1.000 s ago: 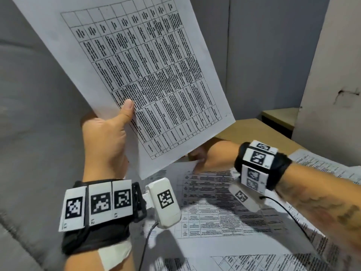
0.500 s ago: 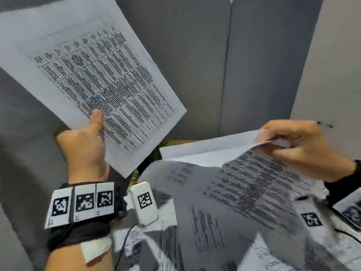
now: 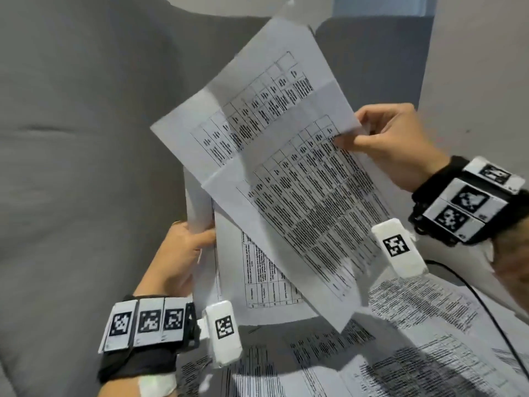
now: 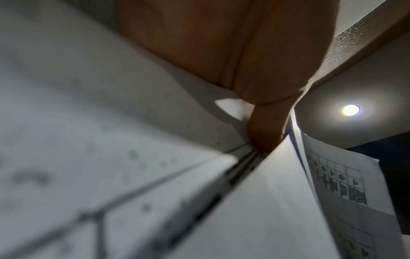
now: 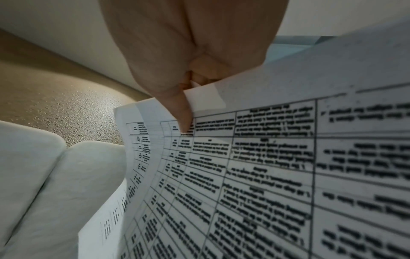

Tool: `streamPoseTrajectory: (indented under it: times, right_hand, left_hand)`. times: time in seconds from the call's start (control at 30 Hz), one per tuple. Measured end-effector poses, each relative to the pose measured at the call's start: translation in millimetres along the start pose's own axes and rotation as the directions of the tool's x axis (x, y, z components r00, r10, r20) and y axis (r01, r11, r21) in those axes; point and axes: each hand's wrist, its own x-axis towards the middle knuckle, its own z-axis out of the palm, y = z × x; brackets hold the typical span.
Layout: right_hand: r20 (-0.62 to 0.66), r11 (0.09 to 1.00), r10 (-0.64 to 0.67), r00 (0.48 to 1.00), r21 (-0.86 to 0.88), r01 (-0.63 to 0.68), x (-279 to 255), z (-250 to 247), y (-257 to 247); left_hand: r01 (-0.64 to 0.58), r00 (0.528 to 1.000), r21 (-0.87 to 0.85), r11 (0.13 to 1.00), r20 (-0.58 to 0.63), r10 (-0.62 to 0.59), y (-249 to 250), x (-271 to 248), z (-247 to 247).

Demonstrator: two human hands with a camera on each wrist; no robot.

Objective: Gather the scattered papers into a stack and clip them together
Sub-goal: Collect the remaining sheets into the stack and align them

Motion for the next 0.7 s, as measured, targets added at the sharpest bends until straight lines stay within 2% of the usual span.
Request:
streamPoseTrajectory:
  times: [0.23, 0.43, 0.7]
  right_hand:
    - [-0.117, 0.992, 0.111, 0.987, -0.047, -0.118, 5.1, 8.3, 11.6]
    - [-0.288, 0.983, 0.176, 0.941, -0.002, -0.184, 4.8, 7.8, 22.3]
    - [-0.272, 0.956, 0.285, 0.919, 0.147, -0.253, 3.0, 7.9, 25.9]
  left_hand:
    - [0.061, 0.996, -0.032, 0.998, 0.067, -0.059, -1.9, -1.3, 3.6]
    - [0.049, 0.997, -0.06, 0.997, 0.068, -0.045, 0.1, -0.2, 11.5]
    - [0.029, 0.992, 0.001, 1.0, 0.12, -0.029, -7.2, 2.1, 21.4]
